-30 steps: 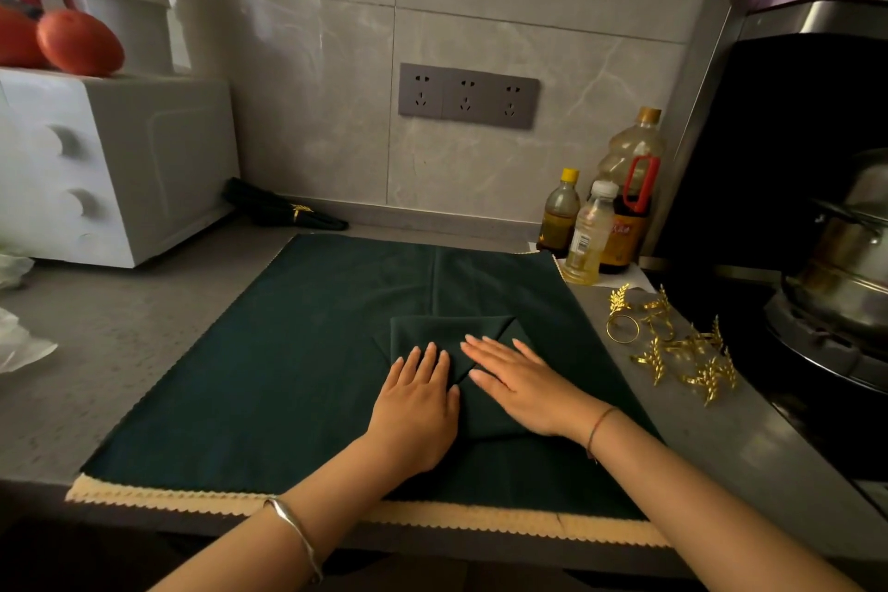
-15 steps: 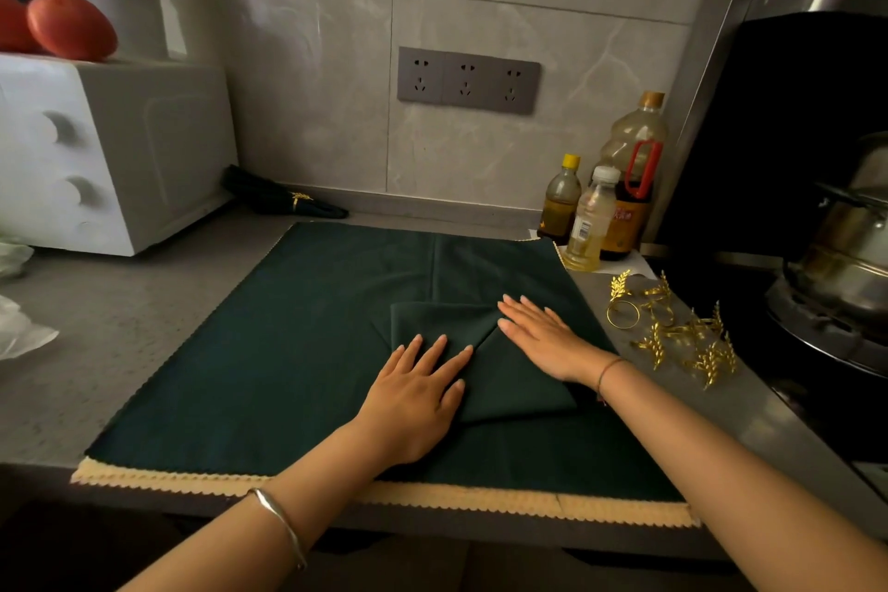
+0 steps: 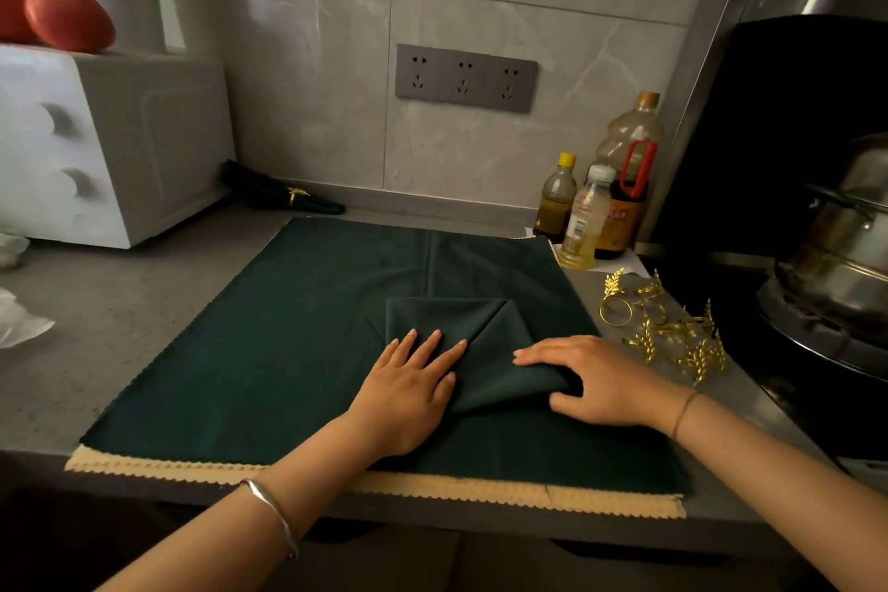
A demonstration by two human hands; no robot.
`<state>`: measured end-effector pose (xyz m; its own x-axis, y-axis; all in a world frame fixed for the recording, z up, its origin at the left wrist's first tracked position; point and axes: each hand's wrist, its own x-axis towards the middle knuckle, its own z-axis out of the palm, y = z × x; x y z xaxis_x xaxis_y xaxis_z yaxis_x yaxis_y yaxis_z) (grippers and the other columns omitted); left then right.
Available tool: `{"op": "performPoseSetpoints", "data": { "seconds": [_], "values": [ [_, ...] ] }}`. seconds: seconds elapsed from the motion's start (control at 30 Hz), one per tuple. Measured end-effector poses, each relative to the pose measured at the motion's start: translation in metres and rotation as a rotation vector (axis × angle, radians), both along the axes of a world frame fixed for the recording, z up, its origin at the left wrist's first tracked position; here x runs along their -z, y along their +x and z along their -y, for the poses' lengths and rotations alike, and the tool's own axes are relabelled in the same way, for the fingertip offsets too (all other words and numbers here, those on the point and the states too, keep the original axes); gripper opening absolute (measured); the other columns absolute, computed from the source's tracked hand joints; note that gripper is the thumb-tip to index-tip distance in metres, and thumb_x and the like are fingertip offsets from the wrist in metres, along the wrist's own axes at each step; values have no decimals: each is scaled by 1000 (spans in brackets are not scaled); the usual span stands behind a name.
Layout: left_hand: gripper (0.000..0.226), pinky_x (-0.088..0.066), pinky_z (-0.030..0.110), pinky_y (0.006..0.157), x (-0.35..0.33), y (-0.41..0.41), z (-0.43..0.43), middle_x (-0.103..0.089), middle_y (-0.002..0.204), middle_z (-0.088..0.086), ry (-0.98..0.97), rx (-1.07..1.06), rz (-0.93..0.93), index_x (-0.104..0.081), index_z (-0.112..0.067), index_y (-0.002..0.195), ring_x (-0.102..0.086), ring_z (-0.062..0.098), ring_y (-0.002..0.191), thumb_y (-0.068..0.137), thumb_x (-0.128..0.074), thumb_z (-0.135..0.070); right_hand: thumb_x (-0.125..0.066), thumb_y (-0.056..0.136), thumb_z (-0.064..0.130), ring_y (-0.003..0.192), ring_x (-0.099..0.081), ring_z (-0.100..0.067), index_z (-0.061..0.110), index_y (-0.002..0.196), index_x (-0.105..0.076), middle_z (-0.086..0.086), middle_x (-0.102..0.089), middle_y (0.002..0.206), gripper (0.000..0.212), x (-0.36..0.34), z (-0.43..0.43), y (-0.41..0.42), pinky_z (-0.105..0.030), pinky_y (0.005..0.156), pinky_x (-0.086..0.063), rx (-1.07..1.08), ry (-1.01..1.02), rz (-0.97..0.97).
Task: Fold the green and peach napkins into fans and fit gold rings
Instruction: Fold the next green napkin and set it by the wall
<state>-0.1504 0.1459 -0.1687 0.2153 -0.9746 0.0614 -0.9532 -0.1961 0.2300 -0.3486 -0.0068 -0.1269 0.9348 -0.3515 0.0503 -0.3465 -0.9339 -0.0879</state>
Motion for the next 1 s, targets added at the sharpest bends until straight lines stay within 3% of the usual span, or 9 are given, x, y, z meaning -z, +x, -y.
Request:
{"op": "performPoseSetpoints", "data": {
  "seconds": [0.1, 0.2, 0.3, 0.4, 0.57, 0.77, 0.9, 1.0],
  "values": [
    [51, 9, 32, 118, 0, 0, -1, 2, 160, -5, -1, 1, -47, -2, -41, 149, 11, 18, 146, 100, -13, -49, -65, 83, 25, 115, -50, 6, 44, 114, -59, 23, -56, 123, 38, 5, 12, 1, -18, 101, -38, 42, 207, 129],
    [70, 10, 32, 118, -3, -1, -4, 2, 159, -8, 11, 5, -113, -4, -43, 148, 11, 15, 146, 85, -9, -72, -69, 82, 20, 103, -57, 8, 43, 98, -65, 22, -63, 106, 29, 6, 19, 4, -12, 93, -42, 66, 375, 241],
    [73, 11, 32, 116, -5, 2, -6, 2, 159, -9, 21, 31, -105, -4, -43, 149, 12, 16, 146, 85, -19, -74, -67, 84, 27, 94, -62, 4, 36, 93, -68, 18, -68, 97, 13, 4, 24, 13, -15, 86, -46, 136, 511, 308],
    [61, 12, 31, 116, -6, 3, -5, 1, 159, -9, 19, 30, -113, -5, -42, 148, 13, 17, 145, 94, -25, -62, -67, 81, 35, 91, -61, -2, 26, 91, -69, 12, -66, 99, 14, 8, 30, 22, -20, 83, -48, 208, 484, 348],
    [50, 12, 29, 114, -7, 3, -2, -2, 159, -9, 14, 27, -161, -9, -44, 147, 11, 16, 146, 99, -23, -51, -73, 78, 28, 86, -61, -6, 25, 72, -67, 14, -61, 97, 10, 9, 29, 33, -11, 73, -46, 274, 441, 392],
    [45, 11, 30, 115, -10, 7, -3, -3, 159, -9, 40, 50, -244, -12, -43, 147, 10, 16, 146, 103, -21, -38, -79, 73, 29, 83, -61, -12, 25, 68, -66, 3, -64, 96, 14, 11, 28, 43, -26, 78, -52, 312, 391, 357],
    [46, 5, 27, 115, -23, 13, 9, -7, 159, -5, 53, 47, -301, -17, -36, 149, 3, 17, 147, 103, -24, -37, -79, 73, 30, 79, -59, -11, 24, 69, -66, 3, -64, 91, 15, 8, 29, 48, -27, 76, -51, 330, 359, 310],
    [49, -2, 30, 116, -26, 30, 33, -13, 159, -1, -40, -55, -191, -19, -30, 150, -5, 20, 147, 102, -25, -40, -79, 73, 29, 76, -58, -11, 25, 66, -65, 3, -63, 88, 16, 6, 29, 49, -29, 75, -51, 331, 359, 285]
  ]
}}
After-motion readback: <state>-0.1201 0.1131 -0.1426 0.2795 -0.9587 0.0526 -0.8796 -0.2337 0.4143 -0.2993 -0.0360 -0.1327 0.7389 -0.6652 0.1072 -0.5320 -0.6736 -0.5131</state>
